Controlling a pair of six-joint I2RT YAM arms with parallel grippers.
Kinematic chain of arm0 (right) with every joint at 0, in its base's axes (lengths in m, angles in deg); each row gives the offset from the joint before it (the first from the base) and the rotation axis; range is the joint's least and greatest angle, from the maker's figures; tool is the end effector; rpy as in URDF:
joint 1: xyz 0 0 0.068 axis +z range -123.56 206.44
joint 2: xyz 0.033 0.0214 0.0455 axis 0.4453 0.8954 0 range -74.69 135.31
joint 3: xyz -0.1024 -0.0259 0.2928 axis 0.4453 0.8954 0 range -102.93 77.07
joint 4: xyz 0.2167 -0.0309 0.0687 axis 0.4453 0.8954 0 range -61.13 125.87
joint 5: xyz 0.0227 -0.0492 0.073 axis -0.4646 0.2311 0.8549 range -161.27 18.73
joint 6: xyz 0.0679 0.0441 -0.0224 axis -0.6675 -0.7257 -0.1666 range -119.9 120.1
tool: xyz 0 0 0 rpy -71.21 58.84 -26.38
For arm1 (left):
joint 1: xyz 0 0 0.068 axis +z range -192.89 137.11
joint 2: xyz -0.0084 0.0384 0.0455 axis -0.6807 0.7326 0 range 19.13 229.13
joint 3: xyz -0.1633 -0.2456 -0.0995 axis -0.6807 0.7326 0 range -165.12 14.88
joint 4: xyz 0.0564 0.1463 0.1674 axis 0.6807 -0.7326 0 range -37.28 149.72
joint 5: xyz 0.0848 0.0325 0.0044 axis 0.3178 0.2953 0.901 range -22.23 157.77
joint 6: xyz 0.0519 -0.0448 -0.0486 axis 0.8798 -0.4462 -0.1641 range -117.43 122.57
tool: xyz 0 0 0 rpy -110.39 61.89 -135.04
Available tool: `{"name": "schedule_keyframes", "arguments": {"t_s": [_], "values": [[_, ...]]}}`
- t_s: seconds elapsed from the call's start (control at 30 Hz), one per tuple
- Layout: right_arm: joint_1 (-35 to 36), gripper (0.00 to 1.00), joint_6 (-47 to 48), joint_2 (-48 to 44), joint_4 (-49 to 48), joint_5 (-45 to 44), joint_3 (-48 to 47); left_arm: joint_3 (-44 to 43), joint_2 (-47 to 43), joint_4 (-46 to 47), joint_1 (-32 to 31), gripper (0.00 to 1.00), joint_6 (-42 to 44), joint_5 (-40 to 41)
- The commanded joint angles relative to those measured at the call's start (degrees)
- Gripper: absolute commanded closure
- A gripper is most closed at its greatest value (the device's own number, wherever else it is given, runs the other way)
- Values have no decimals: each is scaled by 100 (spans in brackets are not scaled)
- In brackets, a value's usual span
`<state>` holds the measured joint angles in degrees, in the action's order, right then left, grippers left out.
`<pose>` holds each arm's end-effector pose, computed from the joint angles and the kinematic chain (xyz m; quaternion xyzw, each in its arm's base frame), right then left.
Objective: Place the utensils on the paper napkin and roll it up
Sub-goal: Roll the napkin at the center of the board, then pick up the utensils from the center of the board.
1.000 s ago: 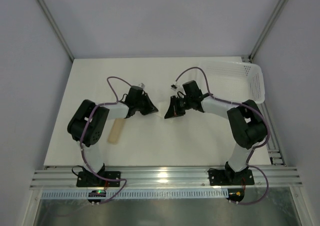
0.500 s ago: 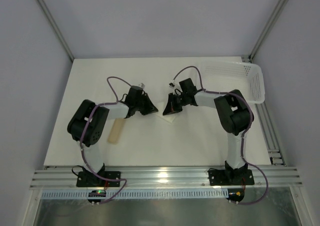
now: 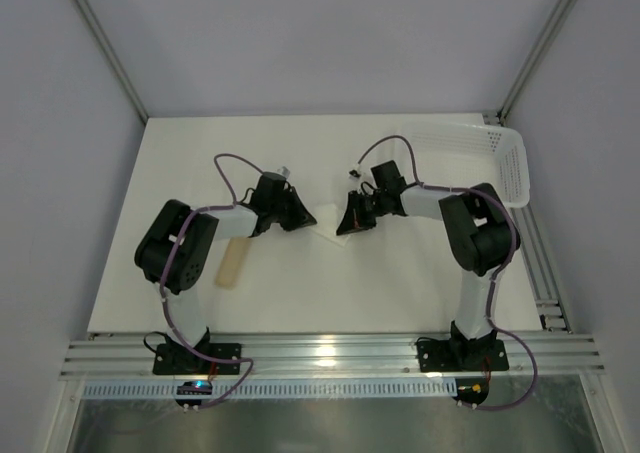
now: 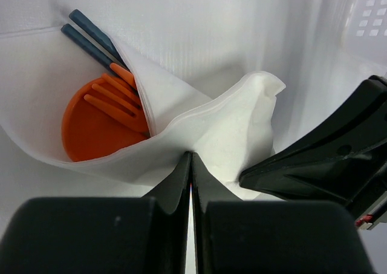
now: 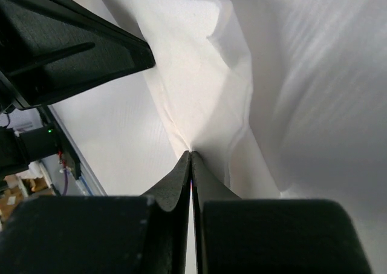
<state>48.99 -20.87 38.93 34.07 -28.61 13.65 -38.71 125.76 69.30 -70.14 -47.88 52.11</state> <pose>0.3459 0.1976 0.1630 -0.1204 0.8878 0.4252 0.1286 0.3345 -0.1946 0.1726 -0.1304 0.9023 -0.3430 0.2263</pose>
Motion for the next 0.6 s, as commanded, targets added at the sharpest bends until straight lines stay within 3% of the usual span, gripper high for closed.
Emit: {"name": "schedule_keyframes", "arguments": {"t_s": [0.0,0.17,0.2,0.3,0.5,0.57], "values": [[-40,97,620,-489,1017,-969,32,305,271,-1213,17,100,326,265],[-31,90,849,-1026,1660,-1548,-329,252,262,-1284,17,100,352,283],[-40,80,858,-1140,1774,-1567,-364,252,253,-1301,17,100,378,283],[-48,64,902,-1263,1932,-1576,-513,226,253,-1336,17,100,414,239],[-189,53,876,-1273,1968,-1524,-514,217,262,-1363,17,100,431,195],[-242,44,867,-1229,1820,-1401,-409,217,253,-1372,17,100,431,204]]}}
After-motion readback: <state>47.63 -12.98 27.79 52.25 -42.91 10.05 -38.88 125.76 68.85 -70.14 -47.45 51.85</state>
